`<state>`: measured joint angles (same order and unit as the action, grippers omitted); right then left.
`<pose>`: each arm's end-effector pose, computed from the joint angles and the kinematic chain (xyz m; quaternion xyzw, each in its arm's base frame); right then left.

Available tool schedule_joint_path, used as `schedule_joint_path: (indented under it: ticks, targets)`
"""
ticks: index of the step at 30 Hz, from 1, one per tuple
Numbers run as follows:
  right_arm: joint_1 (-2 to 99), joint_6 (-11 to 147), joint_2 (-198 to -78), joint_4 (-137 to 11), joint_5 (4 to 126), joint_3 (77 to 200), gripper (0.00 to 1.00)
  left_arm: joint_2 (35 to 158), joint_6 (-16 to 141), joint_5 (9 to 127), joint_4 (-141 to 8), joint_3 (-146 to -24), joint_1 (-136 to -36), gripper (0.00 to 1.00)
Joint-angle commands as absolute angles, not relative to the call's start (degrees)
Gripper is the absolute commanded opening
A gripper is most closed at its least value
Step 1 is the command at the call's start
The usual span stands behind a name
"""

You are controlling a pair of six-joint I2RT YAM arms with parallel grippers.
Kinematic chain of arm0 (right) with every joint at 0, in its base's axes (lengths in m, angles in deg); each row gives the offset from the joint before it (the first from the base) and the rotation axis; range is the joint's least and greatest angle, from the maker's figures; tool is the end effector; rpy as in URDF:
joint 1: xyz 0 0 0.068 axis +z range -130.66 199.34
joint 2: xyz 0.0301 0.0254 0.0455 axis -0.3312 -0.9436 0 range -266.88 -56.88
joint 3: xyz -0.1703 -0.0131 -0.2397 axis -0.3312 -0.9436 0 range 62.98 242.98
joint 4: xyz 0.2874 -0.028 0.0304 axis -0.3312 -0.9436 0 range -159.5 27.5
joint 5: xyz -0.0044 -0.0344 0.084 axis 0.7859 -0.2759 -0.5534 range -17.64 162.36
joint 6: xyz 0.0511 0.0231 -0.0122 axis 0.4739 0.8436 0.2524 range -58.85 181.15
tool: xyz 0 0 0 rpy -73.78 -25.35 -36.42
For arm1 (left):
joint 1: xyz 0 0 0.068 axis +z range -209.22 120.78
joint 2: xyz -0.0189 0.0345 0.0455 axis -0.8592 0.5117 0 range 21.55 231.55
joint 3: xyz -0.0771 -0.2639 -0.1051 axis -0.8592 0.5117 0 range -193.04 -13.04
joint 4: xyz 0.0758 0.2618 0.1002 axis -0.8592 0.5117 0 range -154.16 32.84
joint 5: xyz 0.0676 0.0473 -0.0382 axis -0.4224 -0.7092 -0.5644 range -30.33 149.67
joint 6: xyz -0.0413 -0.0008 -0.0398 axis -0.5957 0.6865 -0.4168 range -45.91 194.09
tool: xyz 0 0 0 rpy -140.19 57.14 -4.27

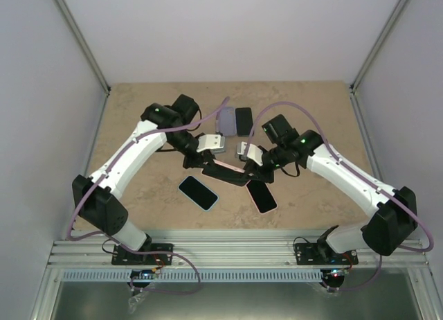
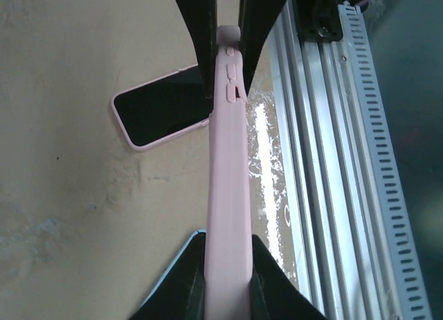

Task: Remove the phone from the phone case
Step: Pick up the phone at the center of the board, then remove the phone case from the phone.

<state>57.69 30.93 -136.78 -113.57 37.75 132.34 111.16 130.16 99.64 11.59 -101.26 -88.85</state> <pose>0.2231 0.2060 0.3093 -0.5816 0.7237 0.3042 0.2131 0.2640 -0.1801 0.3506 0.6632 0.6586 -0.3065 0.1803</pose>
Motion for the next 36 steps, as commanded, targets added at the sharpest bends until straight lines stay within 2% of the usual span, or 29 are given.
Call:
schedule_joint_path:
  ticks: [1,7,8,9,10,11,13,17,19,23,25,31,36]
  targets:
    - [57.6,30.9,-136.9,-112.9,34.8,135.4,0.02,111.1,131.1,101.0,11.7,-101.4,-89.0,0.02]
    - [52.5,33.9,-136.8,-111.9,33.1,140.9,0.26,110.9,124.3,108.4,7.0,-102.3,-87.8,0.00]
    - [51.0,34.9,-136.7,-111.5,32.2,142.0,0.33,110.7,122.9,110.9,5.9,-102.9,-86.8,0.00]
    - [49.1,35.7,-136.6,-110.9,31.2,143.3,0.49,110.7,120.8,113.5,4.4,-103.3,-85.7,0.00]
    - [47.4,36.6,-136.4,-110.3,30.4,144.4,0.72,110.7,118.3,115.9,2.5,-103.7,-84.3,0.00]
    - [45.4,37.3,-136.5,-109.8,29.4,146.3,0.86,110.6,115.5,118.7,0.2,-103.9,-82.7,0.00]
    - [42.8,39.3,-136.7,-108.7,26.9,148.8,0.92,110.2,108.2,124.5,-6.1,-103.5,-79.2,0.00]
    - [35.9,46.6,-138.0,-104.6,19.3,153.2,0.97,107.4,79.6,133.3,-32.2,-96.9,-73.5,0.00]
    - [33.1,52.6,-138.2,-100.3,14.5,153.2,0.98,104.7,65.6,132.1,-48.5,-91.6,-72.4,0.00]
    - [29.7,72.1,-137.0,-81.0,11.3,148.5,0.98,99.7,38.0,129.2,-84.6,-81.0,-72.0,0.00]
    - [29.5,81.5,-136.2,-71.5,11.6,145.3,0.98,99.2,25.2,126.6,-97.5,-77.9,-72.0,0.00]
    - [29.5,108.1,-135.3,-45.5,10.5,136.3,0.97,98.2,4.0,115.5,-119.5,-71.2,-72.0,0.00]
    - [31.5,113.9,-135.3,-41.0,11.6,135.1,0.94,97.7,-1.1,110.6,-125.3,-67.4,-73.0,0.00]
